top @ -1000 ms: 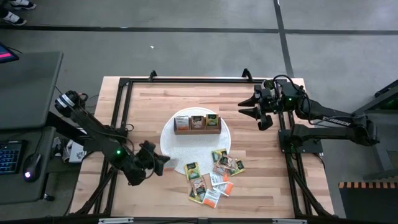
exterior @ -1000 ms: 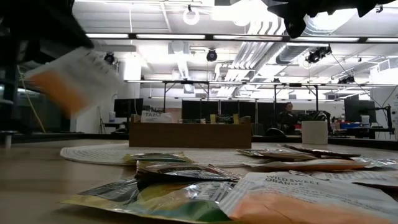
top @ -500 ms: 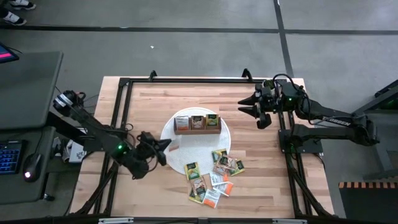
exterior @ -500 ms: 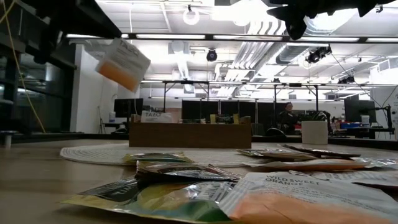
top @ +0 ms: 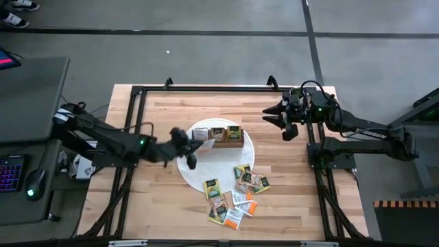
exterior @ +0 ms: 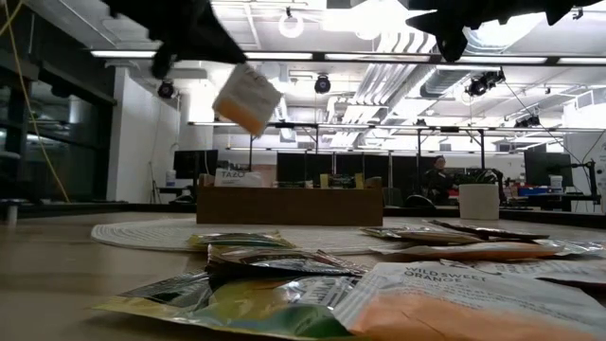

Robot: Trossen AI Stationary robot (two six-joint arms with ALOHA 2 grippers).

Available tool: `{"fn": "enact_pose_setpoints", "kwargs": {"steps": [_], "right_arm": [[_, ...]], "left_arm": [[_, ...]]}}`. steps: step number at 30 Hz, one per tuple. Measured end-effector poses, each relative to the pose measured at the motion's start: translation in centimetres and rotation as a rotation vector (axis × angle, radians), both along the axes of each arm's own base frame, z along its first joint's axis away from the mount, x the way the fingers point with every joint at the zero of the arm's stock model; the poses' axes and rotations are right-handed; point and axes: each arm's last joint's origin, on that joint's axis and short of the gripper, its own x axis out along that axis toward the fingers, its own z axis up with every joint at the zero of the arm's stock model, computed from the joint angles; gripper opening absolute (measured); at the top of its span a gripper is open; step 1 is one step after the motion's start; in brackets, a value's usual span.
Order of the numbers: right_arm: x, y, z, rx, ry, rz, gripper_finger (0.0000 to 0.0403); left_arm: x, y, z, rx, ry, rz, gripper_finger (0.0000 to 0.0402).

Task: Pick & Place Tea
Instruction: Put the orange tea bag into the left section of the wooden organizer

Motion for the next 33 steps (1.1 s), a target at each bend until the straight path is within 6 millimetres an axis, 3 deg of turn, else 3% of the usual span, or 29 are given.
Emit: {"fn": "enact_pose_setpoints", "kwargs": {"steps": [10, 21, 27, 33], "right_arm": [[0.0, 0.0, 0.0, -0.004, 0.001, -0.003, 0.0138], [0.0, 0.0, 0.0, 0.013, -0.001, -0.005, 0.0138], [0.0, -0.1, 0.1, 0.010, -0.007, -0.028, 0.0138], [0.0, -0.2, 0.1, 0.006, -0.006, -0.052, 0.0138]], "left_arm": [[1.5, 5.4, 1.2, 0.058, -0.047, -0.152, 0.0000], [1.1, 9.5, 2.8, 0.080, -0.154, -0.292, 0.0000], [-1.1, 10.9, 1.8, 0.070, -0.272, -0.286, 0.0000], [-2.8, 10.7, -0.6, 0.055, -0.282, -0.284, 0.0000]]}}
